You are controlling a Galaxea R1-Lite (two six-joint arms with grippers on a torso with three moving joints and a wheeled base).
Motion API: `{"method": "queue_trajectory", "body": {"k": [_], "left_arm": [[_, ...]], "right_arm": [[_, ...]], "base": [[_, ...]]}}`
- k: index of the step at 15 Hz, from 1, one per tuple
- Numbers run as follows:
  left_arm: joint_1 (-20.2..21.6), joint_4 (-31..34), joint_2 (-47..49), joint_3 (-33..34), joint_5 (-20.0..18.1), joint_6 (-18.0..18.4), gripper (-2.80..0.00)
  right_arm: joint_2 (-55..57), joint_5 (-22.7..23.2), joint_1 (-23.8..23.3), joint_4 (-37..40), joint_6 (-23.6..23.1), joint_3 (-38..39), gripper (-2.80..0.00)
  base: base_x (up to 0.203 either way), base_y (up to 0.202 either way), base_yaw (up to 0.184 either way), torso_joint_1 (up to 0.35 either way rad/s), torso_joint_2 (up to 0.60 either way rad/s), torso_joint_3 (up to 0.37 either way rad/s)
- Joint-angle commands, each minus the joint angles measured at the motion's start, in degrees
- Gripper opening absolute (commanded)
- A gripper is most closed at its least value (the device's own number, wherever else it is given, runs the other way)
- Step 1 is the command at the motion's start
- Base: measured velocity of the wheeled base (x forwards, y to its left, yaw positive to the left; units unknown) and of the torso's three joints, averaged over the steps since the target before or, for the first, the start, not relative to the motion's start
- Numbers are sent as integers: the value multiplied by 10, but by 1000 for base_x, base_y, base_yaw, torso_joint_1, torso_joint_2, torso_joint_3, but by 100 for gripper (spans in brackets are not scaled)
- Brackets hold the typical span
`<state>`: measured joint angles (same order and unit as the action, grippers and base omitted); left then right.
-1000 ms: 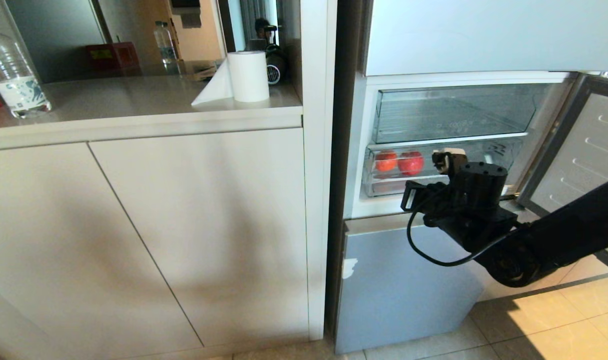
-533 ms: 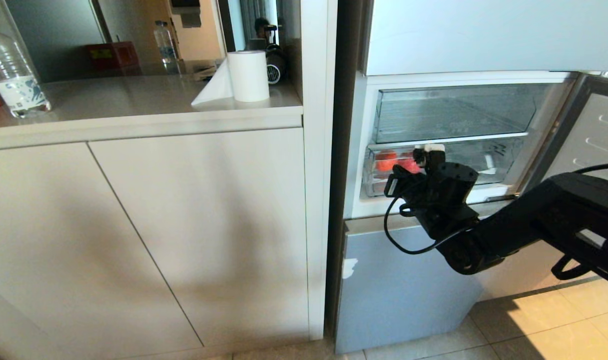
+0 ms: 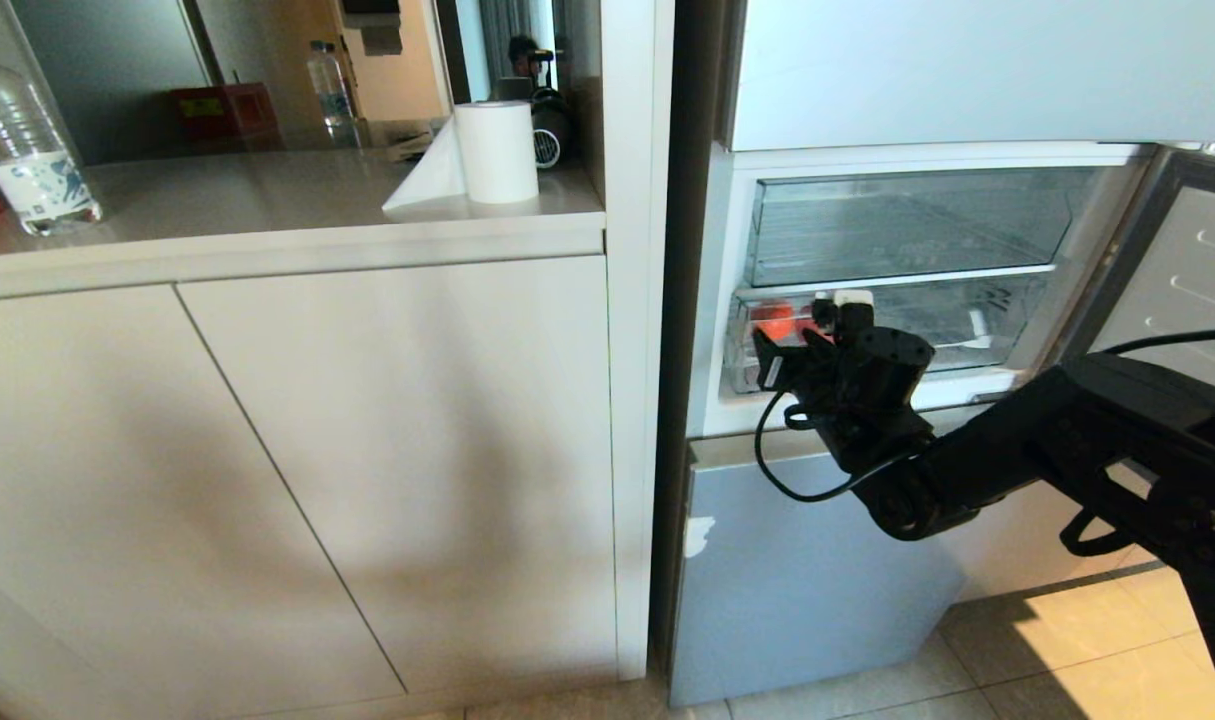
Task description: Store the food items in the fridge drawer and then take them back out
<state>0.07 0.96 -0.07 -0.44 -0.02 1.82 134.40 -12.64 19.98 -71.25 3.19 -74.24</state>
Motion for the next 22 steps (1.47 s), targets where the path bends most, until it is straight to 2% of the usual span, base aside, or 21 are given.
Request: {"method": "queue_trajectory", "body": {"k": [1, 8, 12, 14, 19, 20, 22], "left_arm": [[0, 0, 0, 0, 0, 0, -280], [0, 0, 0, 0, -1, 0, -280], [0, 0, 0, 0, 0, -1, -280], [0, 0, 0, 0, 0, 0, -280], [0, 0, 0, 0, -1, -1, -280], [0, 0, 0, 0, -1, 0, -280], [0, 0, 0, 0, -1, 0, -280]], "right_arm": [[15, 0, 0, -3, 0, -20, 0], [55, 0, -1, -1, 0, -62, 0], [92, -1, -5, 0, -5, -127, 0], [113, -1, -6, 0, -21, -156, 0], [134, 0, -6, 6, -27, -190, 0], [135, 0, -6, 11, -27, -193, -280], [135, 2, -6, 13, -30, -195, -280]], "base": [[0, 0, 0, 0, 0, 0], [0, 0, 0, 0, 0, 0], [0, 0, 0, 0, 0, 0], [0, 0, 0, 0, 0, 0], [0, 0, 0, 0, 0, 0], [0, 0, 0, 0, 0, 0], [0, 0, 0, 0, 0, 0]]}}
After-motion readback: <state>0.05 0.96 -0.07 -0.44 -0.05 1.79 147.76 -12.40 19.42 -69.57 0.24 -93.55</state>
